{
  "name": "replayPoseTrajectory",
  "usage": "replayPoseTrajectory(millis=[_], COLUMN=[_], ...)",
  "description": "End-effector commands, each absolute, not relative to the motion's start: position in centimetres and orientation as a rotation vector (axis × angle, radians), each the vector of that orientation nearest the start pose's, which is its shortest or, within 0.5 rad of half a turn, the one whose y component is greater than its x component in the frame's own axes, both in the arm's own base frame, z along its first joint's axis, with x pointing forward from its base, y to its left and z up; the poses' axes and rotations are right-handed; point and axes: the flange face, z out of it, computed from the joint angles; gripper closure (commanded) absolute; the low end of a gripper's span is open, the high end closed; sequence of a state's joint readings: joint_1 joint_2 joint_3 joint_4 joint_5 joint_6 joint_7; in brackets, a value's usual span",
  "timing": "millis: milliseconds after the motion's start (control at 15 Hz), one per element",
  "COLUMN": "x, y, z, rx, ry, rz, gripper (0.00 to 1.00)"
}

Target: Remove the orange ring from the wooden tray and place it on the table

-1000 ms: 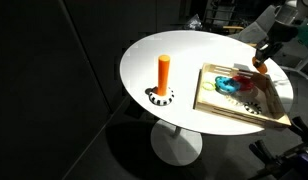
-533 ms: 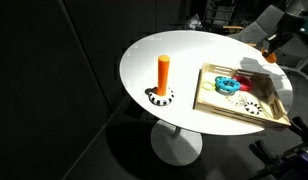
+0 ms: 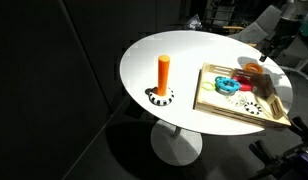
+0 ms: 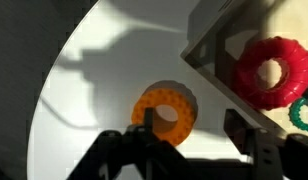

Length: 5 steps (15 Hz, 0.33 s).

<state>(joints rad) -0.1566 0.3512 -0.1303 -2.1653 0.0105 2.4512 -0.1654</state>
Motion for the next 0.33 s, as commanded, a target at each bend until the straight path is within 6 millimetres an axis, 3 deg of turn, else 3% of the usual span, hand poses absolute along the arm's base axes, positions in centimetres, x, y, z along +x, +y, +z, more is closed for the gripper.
replayPoseTrajectory(millis=[0, 267], x=[54.1, 54.0], y=[-15.0, -14.5], z=[24.4, 23.4], rx=[-3.105, -3.126], ry=[0.126, 0.139], rz=[0.188, 0.195], gripper=[0.0, 0.0])
